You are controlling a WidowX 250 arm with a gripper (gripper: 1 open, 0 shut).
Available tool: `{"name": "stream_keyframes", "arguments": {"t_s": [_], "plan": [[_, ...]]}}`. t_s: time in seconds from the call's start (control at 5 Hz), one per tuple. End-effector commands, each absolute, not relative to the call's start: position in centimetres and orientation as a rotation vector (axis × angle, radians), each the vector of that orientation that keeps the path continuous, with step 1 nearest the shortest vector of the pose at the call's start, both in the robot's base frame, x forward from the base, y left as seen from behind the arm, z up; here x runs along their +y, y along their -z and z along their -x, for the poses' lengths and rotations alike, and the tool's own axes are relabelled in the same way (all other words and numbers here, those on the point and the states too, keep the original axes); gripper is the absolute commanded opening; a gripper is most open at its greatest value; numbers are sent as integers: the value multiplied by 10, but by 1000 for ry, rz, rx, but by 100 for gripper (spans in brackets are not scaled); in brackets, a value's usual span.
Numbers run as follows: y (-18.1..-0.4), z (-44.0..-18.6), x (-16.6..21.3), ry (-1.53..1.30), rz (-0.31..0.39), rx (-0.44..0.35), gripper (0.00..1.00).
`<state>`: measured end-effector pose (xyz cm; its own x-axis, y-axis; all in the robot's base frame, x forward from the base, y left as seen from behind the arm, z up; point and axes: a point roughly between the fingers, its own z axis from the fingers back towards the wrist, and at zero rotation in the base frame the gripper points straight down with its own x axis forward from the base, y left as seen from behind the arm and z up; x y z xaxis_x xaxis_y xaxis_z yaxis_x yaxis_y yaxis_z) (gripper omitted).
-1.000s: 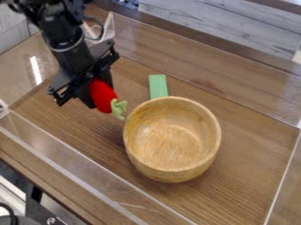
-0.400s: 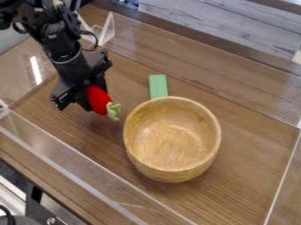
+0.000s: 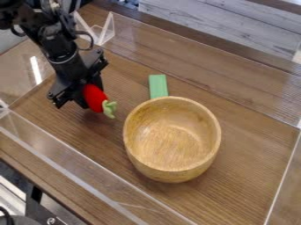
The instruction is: Move the red object to the left side of the table
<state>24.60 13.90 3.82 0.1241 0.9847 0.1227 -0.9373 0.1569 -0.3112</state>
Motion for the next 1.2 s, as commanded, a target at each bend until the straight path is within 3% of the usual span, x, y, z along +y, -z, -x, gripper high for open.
{"name": "stream_keyframes", "arguments": {"t_s": [0.0, 0.4, 0.6, 0.8, 1.0], "plan": [[-48, -255, 151, -1406, 170, -393, 0], [-34, -268, 158, -1419, 142, -414, 0], [-46, -274, 164, -1340, 142, -406, 0], [-57, -279, 172, -1264, 138, -402, 100], [-51, -280, 175, -1249, 124, -402, 0]]}}
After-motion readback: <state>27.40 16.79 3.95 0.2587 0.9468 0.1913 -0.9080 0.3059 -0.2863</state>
